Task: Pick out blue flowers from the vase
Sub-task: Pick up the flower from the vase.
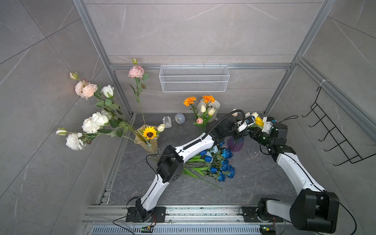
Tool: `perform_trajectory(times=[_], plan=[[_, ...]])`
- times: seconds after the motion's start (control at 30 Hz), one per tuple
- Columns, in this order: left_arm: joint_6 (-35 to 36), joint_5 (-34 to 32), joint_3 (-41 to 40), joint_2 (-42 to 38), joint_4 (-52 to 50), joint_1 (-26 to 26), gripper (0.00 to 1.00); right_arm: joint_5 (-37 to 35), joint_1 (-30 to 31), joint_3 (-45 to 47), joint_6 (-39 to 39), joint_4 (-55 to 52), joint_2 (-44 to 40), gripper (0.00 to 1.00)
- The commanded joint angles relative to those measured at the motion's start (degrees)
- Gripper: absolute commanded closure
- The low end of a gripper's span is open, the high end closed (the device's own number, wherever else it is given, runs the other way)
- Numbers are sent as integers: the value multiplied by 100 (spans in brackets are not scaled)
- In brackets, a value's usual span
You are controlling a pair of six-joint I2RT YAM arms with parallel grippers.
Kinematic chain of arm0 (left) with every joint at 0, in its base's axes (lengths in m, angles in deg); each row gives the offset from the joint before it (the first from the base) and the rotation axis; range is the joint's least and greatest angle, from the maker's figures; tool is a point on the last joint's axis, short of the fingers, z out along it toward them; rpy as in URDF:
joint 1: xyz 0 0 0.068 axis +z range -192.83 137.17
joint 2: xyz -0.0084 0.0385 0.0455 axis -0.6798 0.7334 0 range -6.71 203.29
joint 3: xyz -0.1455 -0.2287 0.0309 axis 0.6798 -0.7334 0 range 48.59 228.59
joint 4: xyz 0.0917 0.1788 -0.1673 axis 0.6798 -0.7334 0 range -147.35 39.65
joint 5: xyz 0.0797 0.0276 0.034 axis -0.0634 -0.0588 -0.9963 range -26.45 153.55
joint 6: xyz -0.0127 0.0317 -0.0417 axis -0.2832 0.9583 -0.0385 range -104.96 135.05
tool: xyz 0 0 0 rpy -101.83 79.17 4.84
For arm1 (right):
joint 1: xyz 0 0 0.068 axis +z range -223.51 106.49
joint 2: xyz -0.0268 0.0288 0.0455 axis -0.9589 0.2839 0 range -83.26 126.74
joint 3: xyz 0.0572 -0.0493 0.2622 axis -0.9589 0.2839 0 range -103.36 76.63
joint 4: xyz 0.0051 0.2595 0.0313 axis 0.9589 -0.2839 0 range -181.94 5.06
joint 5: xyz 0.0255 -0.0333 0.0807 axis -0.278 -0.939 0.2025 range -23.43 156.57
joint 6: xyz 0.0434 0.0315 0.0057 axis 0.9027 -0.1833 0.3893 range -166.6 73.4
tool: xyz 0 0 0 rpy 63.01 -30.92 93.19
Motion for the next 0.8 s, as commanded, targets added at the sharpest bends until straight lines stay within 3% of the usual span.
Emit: perform_trajectory(times=[0.0, 0.07, 0.27, 0.77], plan=[[-117, 62, 361, 134, 2, 34, 69, 142, 5, -43, -124, -259, -1, 80], [-123, 20, 372, 144, 27, 36, 80, 151, 5, -35, -118, -238, 8, 81], [-19, -134, 333, 83, 251, 49, 98, 134, 9, -19, -98, -211, 8, 81], [168, -110, -291, -898, 666, 58, 100, -20, 6, -86, -169, -369, 7, 81]])
